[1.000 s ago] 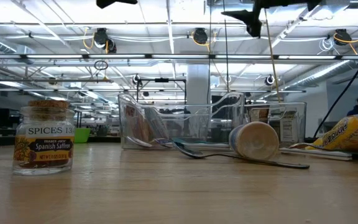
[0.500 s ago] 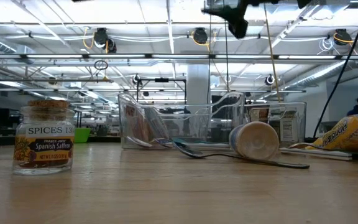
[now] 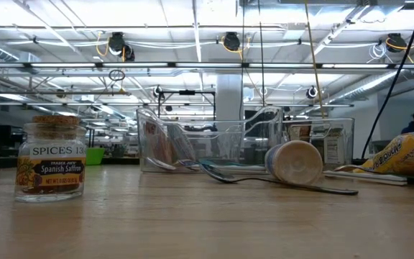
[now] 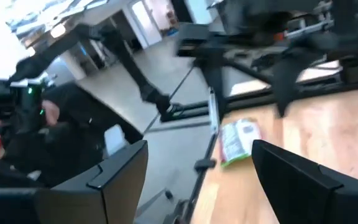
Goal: Pick & Place Food Item
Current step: Put the green noodle pack into the top left transparent bin
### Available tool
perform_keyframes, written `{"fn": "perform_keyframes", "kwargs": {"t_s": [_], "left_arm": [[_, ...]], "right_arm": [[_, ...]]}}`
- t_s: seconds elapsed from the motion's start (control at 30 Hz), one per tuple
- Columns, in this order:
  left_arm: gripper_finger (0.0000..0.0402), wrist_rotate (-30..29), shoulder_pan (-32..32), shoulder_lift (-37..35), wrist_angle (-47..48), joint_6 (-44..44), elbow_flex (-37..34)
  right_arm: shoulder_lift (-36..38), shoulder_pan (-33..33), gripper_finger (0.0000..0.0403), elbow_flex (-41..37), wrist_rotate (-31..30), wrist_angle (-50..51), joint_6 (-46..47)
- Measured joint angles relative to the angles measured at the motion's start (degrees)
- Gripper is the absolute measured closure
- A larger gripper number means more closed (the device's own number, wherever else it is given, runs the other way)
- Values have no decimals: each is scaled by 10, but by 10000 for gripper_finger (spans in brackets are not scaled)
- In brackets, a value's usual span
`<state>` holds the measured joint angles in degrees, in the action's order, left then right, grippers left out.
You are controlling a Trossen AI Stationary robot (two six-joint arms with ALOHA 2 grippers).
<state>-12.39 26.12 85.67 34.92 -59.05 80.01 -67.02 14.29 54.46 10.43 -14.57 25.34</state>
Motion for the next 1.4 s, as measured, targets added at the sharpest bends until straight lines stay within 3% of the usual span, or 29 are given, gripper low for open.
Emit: {"fn": "perform_keyframes", "kwargs": {"t_s": [0.13,0.3,0.47,0.67,0.93,1.2,1.4], "left_arm": [[50,48,-5,63,117,-27,87],[51,79,7,128,266,-94,171],[51,73,28,174,291,-159,195],[51,78,38,231,340,-221,195],[50,98,38,274,339,-232,195],[50,68,41,276,343,-236,195],[50,94,62,276,371,-222,195]], "right_arm": [[2,76,124,0,-39,24,8],[1,180,124,0,-143,50,-13],[1,265,124,0,-278,62,-22],[1,315,124,0,-371,59,-25],[1,318,124,0,-377,63,-25],[1,318,124,0,-391,66,-37],[2,318,124,0,-394,80,-32]]}}
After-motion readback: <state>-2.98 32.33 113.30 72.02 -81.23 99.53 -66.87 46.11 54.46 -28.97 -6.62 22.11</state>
